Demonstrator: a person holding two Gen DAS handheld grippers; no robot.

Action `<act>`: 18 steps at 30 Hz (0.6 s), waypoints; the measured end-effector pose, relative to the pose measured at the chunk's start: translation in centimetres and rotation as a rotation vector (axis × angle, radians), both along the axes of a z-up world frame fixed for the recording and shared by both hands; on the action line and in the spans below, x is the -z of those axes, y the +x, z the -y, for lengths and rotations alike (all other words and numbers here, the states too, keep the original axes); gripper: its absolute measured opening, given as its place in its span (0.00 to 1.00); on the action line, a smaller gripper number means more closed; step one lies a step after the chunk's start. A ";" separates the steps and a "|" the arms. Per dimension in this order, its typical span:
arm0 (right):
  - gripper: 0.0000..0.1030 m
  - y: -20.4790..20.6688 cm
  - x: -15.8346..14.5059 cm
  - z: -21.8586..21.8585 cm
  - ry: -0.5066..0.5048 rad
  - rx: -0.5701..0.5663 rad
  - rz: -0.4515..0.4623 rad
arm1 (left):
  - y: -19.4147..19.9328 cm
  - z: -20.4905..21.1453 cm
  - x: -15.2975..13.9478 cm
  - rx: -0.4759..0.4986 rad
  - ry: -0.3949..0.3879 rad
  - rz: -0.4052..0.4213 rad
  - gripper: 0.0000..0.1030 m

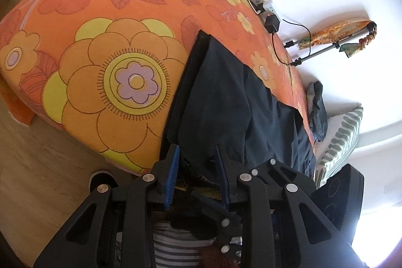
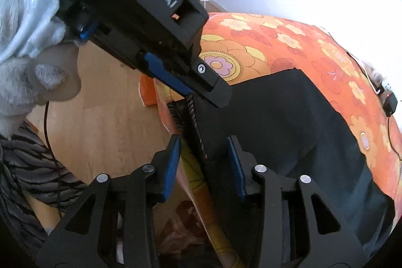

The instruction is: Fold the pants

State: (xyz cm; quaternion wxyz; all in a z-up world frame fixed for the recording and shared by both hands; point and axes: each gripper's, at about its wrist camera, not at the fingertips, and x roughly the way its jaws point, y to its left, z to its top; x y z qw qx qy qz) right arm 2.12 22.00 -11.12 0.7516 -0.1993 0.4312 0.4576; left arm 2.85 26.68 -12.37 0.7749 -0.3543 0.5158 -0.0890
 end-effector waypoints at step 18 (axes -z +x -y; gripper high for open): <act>0.05 1.6 -1.0 1.7 0.129 0.071 -0.142 | 1.4 -0.4 0.6 -0.041 -0.023 -0.059 0.47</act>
